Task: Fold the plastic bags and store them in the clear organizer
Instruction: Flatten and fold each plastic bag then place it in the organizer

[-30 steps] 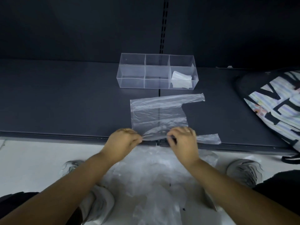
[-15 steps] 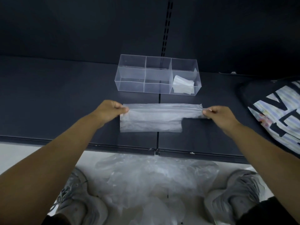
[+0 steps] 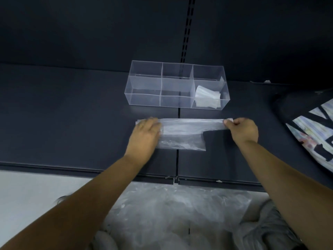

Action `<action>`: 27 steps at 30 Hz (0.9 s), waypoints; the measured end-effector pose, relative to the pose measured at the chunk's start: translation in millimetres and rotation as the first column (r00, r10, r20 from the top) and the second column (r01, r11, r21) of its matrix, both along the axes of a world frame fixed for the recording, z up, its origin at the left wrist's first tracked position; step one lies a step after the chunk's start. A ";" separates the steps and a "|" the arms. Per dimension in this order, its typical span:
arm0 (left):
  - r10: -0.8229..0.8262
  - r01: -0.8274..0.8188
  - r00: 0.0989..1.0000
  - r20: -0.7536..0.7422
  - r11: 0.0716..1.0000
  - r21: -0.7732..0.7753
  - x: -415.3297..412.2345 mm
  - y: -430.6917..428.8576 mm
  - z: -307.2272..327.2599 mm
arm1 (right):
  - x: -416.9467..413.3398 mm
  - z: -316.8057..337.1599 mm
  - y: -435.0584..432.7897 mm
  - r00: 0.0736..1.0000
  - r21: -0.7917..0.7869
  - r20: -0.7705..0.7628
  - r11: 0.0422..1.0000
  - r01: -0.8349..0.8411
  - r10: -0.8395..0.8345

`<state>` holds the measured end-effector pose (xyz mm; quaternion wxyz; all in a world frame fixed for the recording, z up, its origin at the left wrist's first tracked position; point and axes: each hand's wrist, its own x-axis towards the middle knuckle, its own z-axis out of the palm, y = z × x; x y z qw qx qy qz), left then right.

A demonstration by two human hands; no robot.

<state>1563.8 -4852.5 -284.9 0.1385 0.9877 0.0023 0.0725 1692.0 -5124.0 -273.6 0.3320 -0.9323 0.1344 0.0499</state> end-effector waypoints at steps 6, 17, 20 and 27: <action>0.038 0.001 0.959 -0.281 0.990 0.138 -20.5 -1.8 -25.0 | -41.2 18.9 64.5 0.871 -0.268 0.407 0.948 -0.173 0.274; -0.002 0.069 0.949 -0.314 0.977 0.201 -27.9 23.8 -23.0 | -71.4 -41.0 115.0 0.729 -0.445 -0.091 0.627 -0.639 0.679; 0.008 0.049 0.963 -0.271 0.977 0.206 -39.1 33.1 -21.3 | -68.9 -43.3 84.9 0.735 -0.500 -0.088 0.608 -0.616 0.672; 0.082 -0.082 0.996 -0.020 0.997 0.015 -54.8 16.9 -8.2 | -75.9 -35.6 78.6 0.674 -0.505 -0.039 0.567 -0.651 0.738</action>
